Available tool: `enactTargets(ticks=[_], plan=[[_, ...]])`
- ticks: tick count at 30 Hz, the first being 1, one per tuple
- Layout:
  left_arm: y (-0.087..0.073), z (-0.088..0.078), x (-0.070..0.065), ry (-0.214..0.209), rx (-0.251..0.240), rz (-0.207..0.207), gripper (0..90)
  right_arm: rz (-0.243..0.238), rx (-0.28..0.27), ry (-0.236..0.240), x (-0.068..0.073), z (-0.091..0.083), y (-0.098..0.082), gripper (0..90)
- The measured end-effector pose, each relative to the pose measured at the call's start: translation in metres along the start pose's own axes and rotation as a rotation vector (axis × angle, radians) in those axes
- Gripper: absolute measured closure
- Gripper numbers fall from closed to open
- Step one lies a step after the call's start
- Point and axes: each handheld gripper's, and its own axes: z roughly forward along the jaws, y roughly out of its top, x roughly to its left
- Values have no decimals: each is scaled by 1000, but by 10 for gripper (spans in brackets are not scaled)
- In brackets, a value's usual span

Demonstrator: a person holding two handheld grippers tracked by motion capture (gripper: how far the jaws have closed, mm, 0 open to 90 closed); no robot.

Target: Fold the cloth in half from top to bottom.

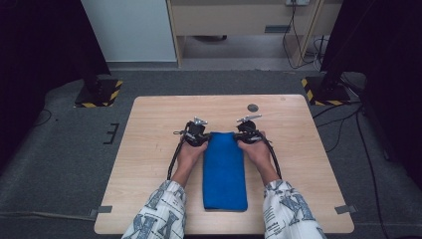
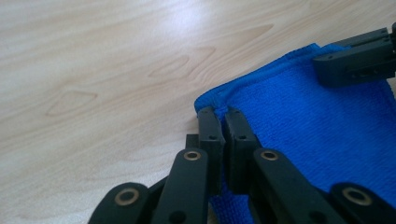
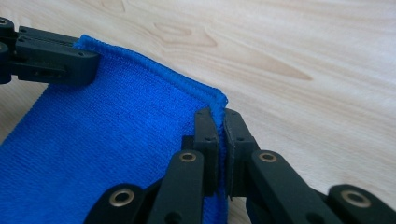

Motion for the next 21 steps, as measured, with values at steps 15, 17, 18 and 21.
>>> enactTargets(ticks=[15,17,18,21], plan=[[25,-29,-10,4,-93,46,869,-17,-117,4,2,-41,17,865],[26,-31,-9,6,-107,45,869,-12,-128,9,1,-44,20,865],[26,-32,-9,6,-113,44,869,-12,-136,11,1,-45,21,865],[27,-33,-8,5,-122,44,869,-6,-146,12,1,-47,24,865]])
